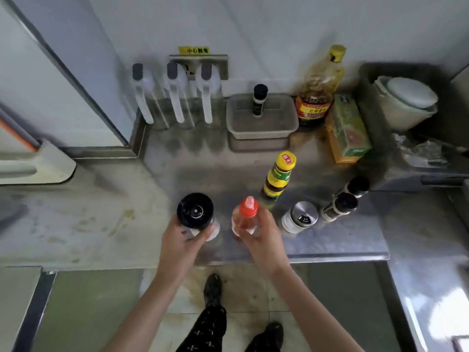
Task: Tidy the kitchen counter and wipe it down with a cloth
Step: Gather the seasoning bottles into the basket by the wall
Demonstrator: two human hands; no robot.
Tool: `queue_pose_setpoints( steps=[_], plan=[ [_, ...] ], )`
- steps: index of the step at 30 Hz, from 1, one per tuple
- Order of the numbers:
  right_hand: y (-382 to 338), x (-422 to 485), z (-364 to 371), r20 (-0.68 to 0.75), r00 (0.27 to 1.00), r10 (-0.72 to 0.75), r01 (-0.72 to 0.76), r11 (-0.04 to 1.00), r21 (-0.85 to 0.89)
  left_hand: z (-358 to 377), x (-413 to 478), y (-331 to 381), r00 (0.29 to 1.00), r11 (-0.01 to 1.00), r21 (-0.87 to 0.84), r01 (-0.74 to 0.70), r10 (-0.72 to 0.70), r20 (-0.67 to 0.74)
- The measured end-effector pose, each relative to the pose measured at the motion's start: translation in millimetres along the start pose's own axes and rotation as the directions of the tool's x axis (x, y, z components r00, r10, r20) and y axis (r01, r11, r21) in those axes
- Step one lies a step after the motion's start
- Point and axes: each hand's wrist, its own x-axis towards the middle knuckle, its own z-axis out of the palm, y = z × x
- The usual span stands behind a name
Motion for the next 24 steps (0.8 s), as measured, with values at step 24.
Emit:
queue_pose_setpoints(
  steps=[24],
  plan=[
    [-38.2, 45.2, -25.4, -0.631, 0.773, -0.069, 0.086, 0.996, -0.003, 4.0, 108.5, 4.9, 0.998, 0.999, -0.009, -0.031, 0.032, 0.048]
  ],
)
